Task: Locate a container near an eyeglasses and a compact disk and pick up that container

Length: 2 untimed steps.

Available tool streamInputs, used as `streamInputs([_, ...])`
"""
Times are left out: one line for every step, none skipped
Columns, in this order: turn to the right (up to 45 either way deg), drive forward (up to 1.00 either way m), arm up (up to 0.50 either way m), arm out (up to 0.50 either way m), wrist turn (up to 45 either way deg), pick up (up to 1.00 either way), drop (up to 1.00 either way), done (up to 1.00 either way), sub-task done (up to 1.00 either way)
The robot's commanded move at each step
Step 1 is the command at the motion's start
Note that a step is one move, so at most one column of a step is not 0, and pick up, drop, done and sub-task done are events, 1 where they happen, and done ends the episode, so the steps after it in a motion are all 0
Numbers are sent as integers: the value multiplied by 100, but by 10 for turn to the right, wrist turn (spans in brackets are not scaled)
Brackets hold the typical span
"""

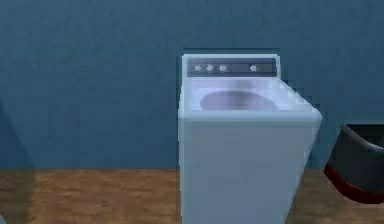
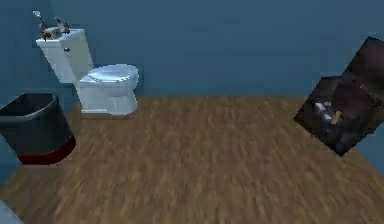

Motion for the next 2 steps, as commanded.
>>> streamInputs([-240,0,0,0,0,0,0,0,0])
streamInputs([-30,0,0,0,0,0,0,0,0])
